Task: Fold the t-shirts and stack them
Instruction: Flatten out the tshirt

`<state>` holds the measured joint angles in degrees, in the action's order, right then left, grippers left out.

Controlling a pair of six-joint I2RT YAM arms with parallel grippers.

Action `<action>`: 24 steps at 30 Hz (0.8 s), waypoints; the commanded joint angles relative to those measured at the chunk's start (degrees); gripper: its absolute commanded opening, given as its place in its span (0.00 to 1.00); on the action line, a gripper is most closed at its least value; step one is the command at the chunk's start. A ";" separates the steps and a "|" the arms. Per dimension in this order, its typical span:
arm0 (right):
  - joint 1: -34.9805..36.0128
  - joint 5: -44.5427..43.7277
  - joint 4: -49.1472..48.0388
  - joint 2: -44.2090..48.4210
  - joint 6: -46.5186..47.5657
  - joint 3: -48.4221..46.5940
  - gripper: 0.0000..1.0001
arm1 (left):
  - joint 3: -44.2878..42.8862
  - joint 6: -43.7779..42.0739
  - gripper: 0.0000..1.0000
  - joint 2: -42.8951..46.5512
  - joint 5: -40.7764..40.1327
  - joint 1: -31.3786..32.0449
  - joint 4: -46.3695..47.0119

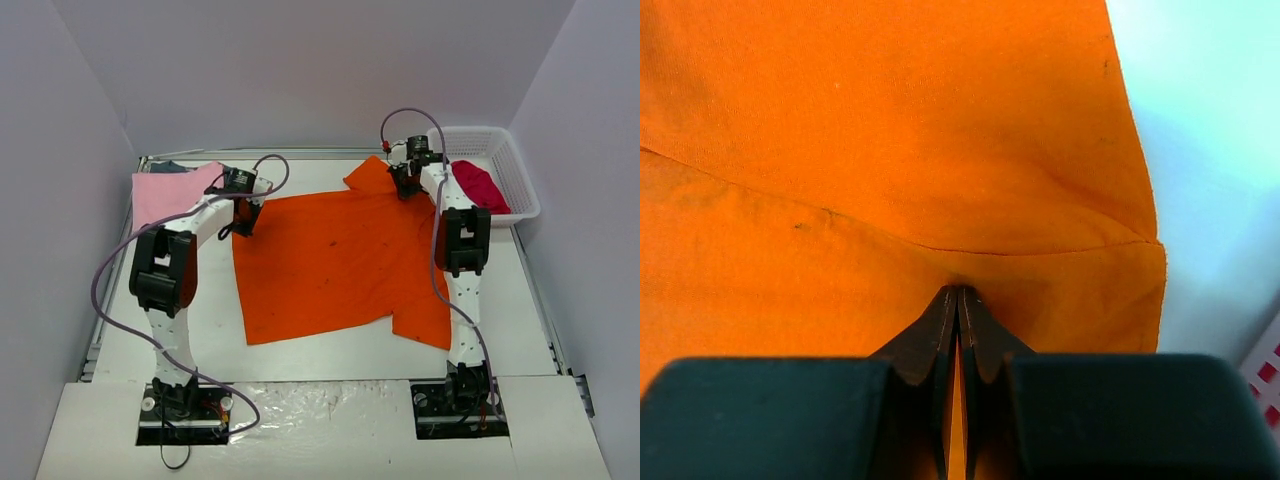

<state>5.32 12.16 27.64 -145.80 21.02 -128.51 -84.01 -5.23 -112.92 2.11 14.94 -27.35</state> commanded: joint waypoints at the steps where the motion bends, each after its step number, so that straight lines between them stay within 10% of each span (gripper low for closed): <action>1: -1.37 -3.55 5.23 -1.51 0.52 3.96 0.00 | -4.92 1.02 0.03 -2.56 -4.22 1.14 -3.14; 24: -1.45 0.05 5.06 -1.86 0.26 2.49 0.00 | -29.18 2.42 0.02 -20.83 -12.13 1.06 -12.63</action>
<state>4.56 12.53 25.43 -144.42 21.65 -125.84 -108.71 -3.99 -131.76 -7.64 17.61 -35.79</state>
